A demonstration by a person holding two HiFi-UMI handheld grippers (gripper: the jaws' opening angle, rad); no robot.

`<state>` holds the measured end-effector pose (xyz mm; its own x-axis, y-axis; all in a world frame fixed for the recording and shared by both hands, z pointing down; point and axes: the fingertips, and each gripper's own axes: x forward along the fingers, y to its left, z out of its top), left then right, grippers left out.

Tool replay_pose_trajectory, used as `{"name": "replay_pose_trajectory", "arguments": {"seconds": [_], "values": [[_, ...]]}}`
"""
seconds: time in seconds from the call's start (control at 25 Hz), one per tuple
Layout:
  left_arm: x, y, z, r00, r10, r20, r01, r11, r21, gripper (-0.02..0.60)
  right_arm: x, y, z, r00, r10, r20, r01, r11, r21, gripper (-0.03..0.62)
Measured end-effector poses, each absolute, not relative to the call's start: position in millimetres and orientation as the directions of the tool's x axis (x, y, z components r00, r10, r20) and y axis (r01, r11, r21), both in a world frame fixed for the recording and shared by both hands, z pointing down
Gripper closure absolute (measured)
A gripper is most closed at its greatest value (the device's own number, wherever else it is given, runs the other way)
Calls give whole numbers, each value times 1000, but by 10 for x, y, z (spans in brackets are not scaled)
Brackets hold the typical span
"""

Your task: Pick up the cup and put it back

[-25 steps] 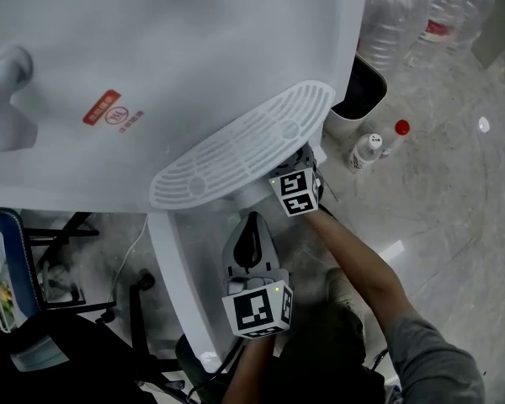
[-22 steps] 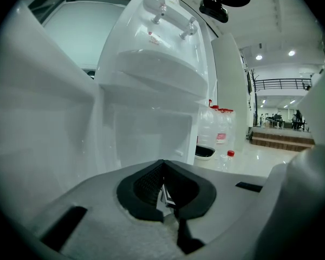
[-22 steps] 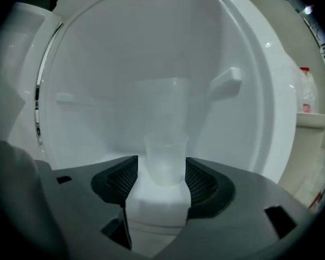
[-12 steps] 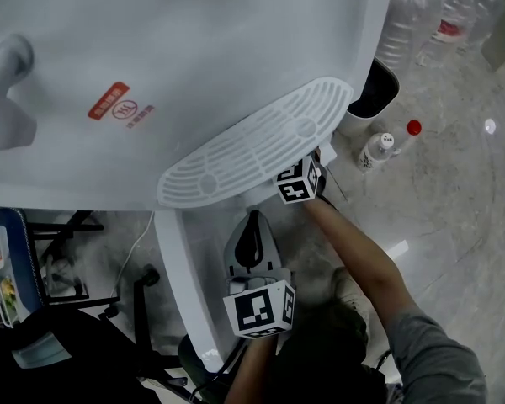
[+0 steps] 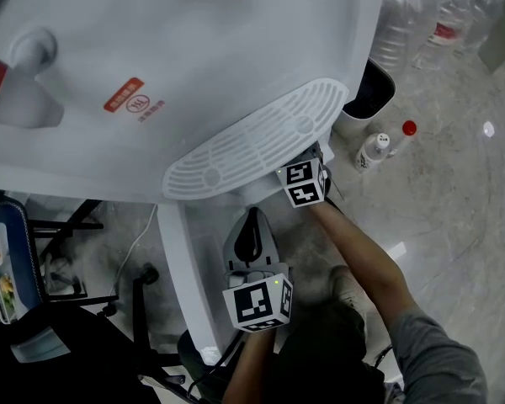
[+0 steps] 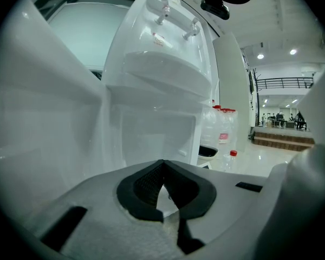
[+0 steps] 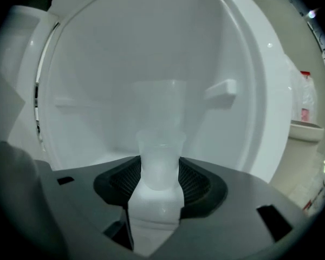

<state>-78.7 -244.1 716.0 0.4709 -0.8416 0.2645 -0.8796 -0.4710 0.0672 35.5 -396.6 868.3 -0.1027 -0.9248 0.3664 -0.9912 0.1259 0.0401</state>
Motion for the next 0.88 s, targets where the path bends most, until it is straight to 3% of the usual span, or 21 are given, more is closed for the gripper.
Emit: {"name": "replay_pose_trajectory", "arguments": {"seconds": [0.88], "values": [[-534,-2050,6428,654,-723,222,-752,-653,90,572,585,-2055,6911,-156,-964,214,-987,148,-56,379]]}}
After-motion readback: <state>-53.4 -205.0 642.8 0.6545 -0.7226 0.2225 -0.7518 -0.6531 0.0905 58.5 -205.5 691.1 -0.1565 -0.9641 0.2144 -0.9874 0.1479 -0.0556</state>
